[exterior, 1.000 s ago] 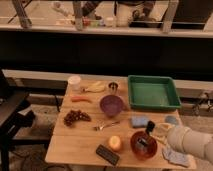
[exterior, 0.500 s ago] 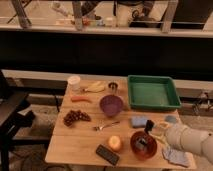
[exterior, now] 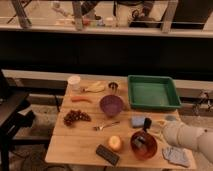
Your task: Wipe red bowl with brush
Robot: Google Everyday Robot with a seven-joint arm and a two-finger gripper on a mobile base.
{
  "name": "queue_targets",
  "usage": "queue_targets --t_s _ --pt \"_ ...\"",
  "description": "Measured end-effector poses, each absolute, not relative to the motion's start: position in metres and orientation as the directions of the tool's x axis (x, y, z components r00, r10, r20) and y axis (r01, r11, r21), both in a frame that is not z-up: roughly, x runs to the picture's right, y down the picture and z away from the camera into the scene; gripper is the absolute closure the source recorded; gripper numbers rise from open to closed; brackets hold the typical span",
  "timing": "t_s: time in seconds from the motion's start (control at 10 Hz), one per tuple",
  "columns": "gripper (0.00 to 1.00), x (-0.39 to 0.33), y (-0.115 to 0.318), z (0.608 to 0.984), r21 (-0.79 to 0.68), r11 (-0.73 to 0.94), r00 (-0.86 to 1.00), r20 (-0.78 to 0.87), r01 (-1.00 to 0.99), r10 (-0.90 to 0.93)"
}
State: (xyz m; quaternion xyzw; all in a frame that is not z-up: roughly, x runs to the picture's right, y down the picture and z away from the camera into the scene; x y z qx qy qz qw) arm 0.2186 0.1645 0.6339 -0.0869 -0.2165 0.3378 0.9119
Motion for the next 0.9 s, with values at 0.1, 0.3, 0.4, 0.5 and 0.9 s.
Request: queue_targets --t_s 0.1,0.3,0.4,0.5,0.9 --pt "0.98 0.216 0.164 0.635 -0.306 0.759 0.68 0.337 -0.575 0.651" --pt "0.98 0.209 0.165 0.634 -0.31 0.763 0.686 0.336 -0.567 0.646" --pt "0.98 0.207 0.167 0.633 -0.311 0.765 0.689 0.334 -0.564 0.643" --pt "0.98 0.206 0.169 0.631 -0.311 0.766 0.691 0.332 -0.562 0.642" --pt "0.98 0.204 0.175 0.623 -0.307 0.769 0.698 0.324 -0.561 0.639"
